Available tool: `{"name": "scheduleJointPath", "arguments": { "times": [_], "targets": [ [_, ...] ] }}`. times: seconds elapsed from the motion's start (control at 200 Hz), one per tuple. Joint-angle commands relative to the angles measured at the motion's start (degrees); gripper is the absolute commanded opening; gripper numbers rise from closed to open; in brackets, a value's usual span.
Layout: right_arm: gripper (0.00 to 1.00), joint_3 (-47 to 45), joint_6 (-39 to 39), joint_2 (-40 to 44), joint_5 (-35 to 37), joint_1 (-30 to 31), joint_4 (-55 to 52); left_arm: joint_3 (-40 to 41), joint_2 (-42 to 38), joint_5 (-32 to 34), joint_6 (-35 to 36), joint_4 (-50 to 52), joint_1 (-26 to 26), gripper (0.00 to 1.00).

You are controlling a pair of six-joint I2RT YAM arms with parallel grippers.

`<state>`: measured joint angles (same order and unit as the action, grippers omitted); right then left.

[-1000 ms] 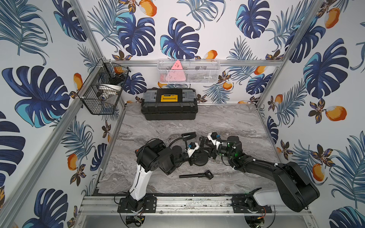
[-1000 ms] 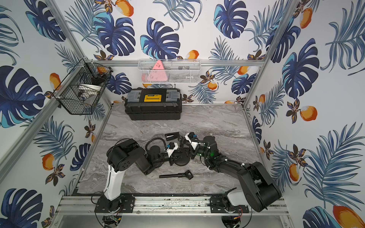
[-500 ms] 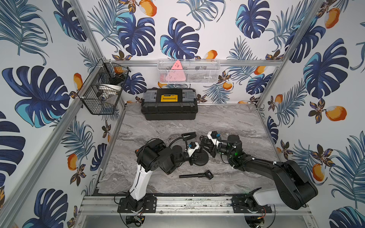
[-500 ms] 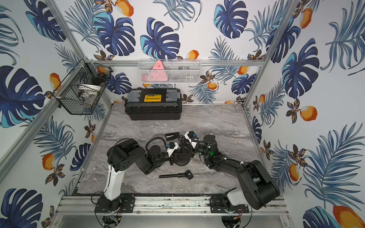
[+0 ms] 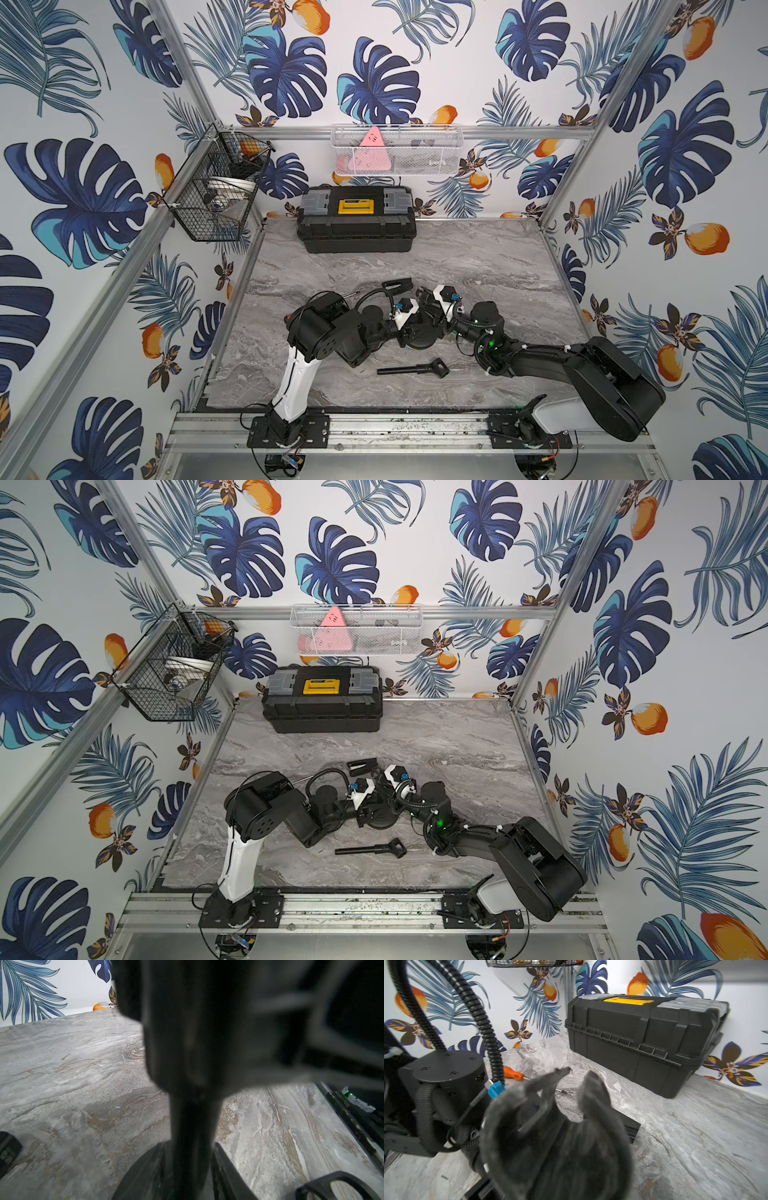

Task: Assemble a microphone stand
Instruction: Screw the microphone stand pole into the microphone stand base.

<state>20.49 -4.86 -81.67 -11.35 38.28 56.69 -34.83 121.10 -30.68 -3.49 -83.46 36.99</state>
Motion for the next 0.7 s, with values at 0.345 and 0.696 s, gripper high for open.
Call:
{"name": "scheduleJointPath", "arguments": {
  "times": [0.345, 0.696],
  "targets": [
    [0.0, -0.89, 8.11, -5.09, 46.37, 16.18, -6.14, 0.46, -1.48, -0.35, 0.07, 0.4, -0.16, 0.23],
    [0.43, 0.42, 8.64, -3.75, 44.25, 19.04, -7.75, 0.21, -0.35, -1.27, 0.09, -0.21, -0.25, 0.11]
  ]
}}
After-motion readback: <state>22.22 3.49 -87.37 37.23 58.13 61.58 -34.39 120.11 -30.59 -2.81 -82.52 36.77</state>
